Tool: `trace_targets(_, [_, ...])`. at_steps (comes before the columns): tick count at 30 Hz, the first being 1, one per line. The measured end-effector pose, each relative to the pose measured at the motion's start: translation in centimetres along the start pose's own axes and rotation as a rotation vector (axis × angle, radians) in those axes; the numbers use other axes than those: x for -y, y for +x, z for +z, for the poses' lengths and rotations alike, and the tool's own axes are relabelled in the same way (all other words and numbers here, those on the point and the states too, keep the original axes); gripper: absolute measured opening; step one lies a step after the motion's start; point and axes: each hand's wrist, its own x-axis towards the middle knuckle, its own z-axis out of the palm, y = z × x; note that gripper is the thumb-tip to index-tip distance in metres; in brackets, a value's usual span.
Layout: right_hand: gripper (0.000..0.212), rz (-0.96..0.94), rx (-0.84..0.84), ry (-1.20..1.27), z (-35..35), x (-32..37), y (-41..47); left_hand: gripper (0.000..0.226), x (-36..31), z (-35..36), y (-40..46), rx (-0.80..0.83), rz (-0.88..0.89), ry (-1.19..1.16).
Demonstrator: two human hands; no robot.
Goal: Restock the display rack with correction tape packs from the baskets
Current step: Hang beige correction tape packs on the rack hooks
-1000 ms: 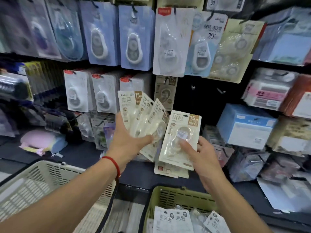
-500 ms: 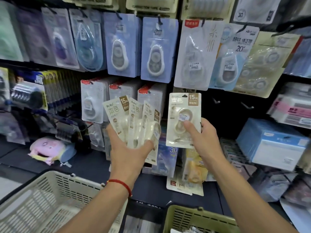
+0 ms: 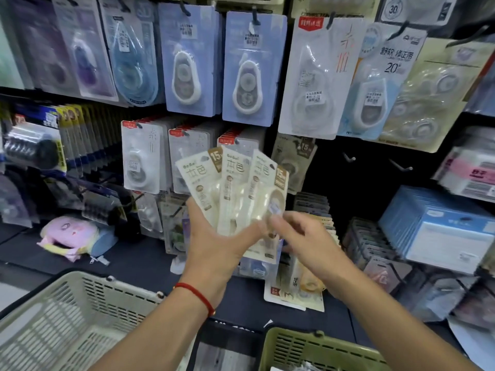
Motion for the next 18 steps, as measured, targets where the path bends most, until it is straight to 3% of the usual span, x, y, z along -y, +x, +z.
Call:
trace_targets(2, [0.063,0.017,0.011,0.109,0.1,-0.3,-0.7,0.095,0.3,0.5,-0.2,0.051,-0.026,-0.042])
trace_targets(6, [0.065,-0.025,-0.188,0.302,-1.1,-0.9,-1.1,0.087,0.2,0.7,0.0,0.042,-0.066,-0.079])
trace_targets(9, [0.048,-0.056,-0.300,0.299,-2.4,-1.3,-0.6,0.074,-0.5,0.3,0.2,-0.042,-0.056,0.030])
trace_targets(12, [0.033,-0.095,-0.303,0.279,-3.2,-1.5,0.3,0.065,-0.8,0.2,0.3,-0.111,-0.076,0.063])
trace_targets(18, [0.026,-0.139,-0.325,0.287,-2.7,-0.8,1.3,0.070,-1.5,0.9,-0.2,-0.147,-0.013,0.111])
